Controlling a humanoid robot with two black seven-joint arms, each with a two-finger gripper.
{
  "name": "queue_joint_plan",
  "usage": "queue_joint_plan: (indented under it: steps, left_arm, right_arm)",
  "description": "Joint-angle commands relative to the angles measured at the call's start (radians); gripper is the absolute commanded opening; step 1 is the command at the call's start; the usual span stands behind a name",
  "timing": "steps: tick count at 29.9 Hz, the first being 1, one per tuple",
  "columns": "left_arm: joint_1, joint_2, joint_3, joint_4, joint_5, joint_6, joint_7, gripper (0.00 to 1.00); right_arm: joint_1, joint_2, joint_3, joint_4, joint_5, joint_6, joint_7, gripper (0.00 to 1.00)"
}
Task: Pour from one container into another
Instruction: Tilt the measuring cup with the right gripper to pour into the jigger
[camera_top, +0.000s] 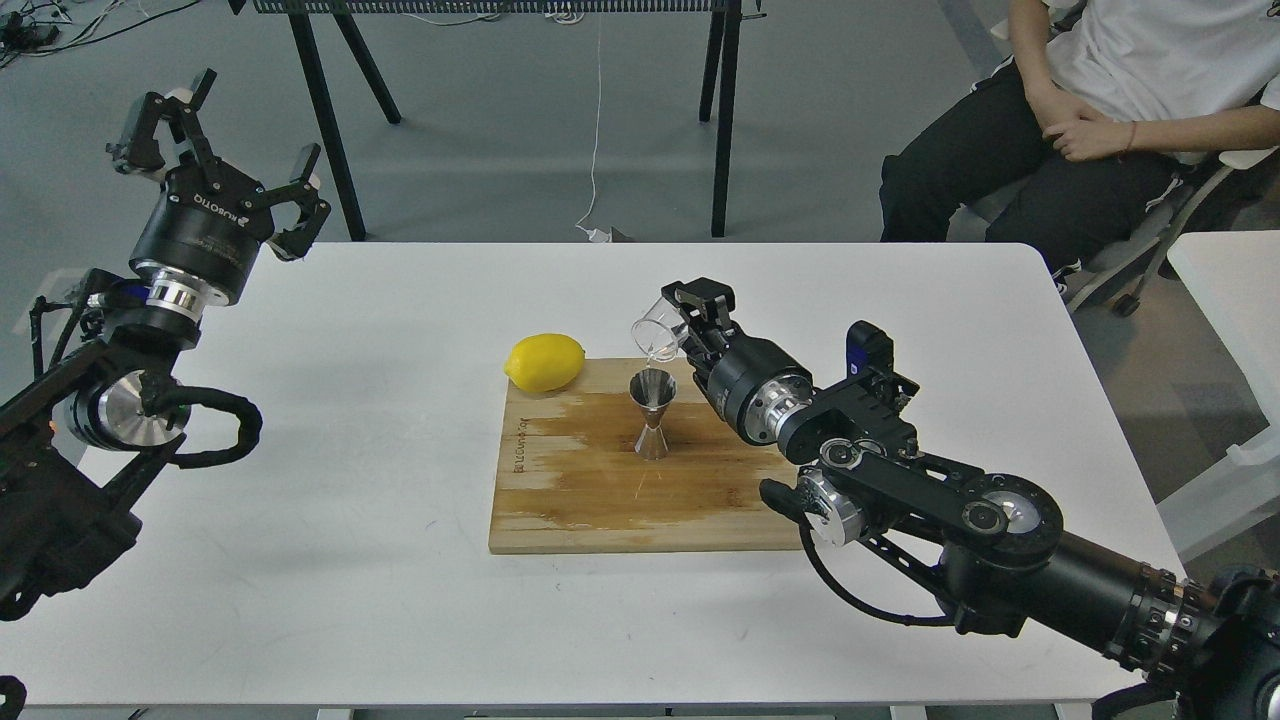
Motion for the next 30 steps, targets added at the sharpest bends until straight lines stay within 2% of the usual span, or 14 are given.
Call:
queue_joint_plan:
  steps: [1, 30]
  left_arm:
    - [0.000, 0.000, -0.001, 0.000, 0.000, 0.000, 0.000, 1.00]
    - [0.002, 0.000, -0.001, 0.000, 0.000, 0.000, 0.000, 1.00]
  right_arm:
    - [0.000, -0.006, -0.002, 0.000, -0.020, 0.000, 0.000, 0.38]
    - [0.048, -0.031, -0.120, -0.001, -0.132, 0.000, 0.000, 0.38]
